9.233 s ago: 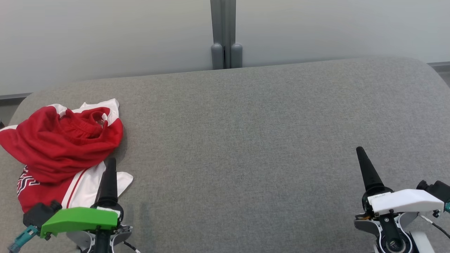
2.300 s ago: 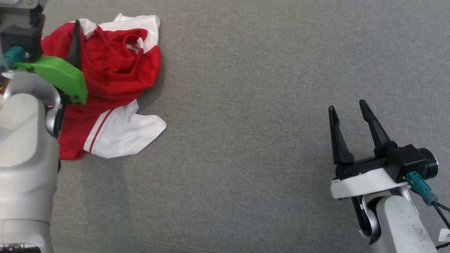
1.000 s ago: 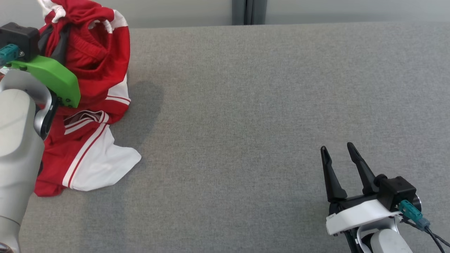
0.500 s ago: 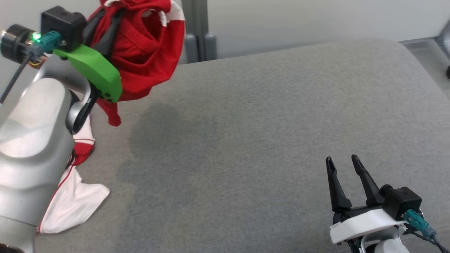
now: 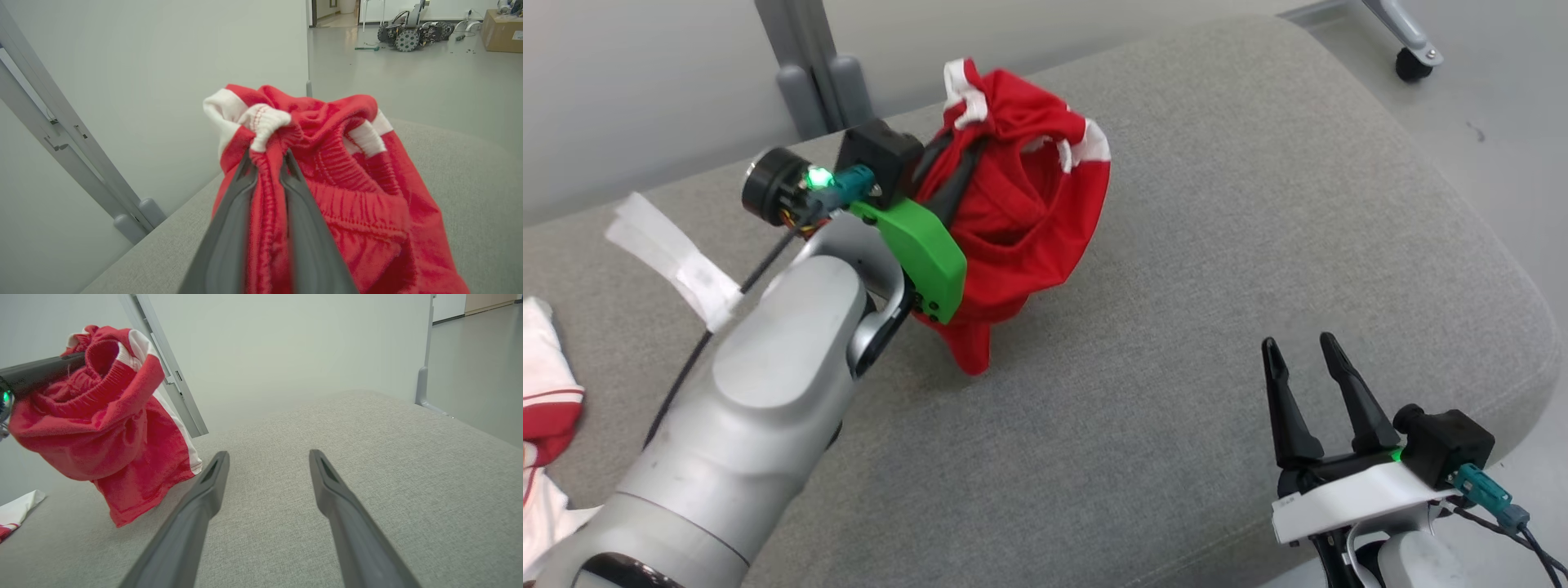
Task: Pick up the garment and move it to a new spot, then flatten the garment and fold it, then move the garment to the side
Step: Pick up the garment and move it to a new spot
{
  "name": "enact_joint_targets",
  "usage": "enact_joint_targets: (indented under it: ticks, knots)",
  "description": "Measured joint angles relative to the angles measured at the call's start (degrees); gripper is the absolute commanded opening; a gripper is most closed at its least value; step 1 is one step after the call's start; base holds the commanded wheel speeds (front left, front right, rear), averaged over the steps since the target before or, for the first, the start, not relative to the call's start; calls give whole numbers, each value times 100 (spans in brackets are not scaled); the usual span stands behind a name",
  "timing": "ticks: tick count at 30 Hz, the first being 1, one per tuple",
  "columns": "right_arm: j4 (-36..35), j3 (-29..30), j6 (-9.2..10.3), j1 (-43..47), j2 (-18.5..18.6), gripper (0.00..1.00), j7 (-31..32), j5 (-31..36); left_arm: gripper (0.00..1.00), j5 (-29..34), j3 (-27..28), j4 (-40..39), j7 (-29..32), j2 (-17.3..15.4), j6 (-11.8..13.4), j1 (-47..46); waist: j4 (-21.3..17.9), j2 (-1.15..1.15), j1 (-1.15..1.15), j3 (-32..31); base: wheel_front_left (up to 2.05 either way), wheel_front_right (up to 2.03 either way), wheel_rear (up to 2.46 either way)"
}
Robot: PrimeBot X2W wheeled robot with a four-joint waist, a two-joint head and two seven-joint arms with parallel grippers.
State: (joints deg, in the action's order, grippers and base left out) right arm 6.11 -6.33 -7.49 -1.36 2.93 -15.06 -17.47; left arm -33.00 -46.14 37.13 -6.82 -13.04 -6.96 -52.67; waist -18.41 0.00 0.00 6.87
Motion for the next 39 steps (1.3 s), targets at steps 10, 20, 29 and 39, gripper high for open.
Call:
enact_joint_targets:
  ticks: [10,20,29,39]
  knots:
    - [-19,-199,0,-268,-2,100,0,-235,0,208,-424,1229,-543,392,-2,302,-382,0,0,857,0,0,0]
    - [180,-21,0,-126,-11,100,0,44,100,163,-246,1239,-813,733,18,605,-337,0,0,879,0,0,0]
    - [231,201,0,197,-14,100,0,360,100,679,1103,-510,-822,680,515,2100,271,0,0,300,0,0,0]
    - [-76,365,0,706,-13,100,-1,470,100,1481,2806,-2082,-831,759,734,4240,1132,0,0,-468,0,0,0]
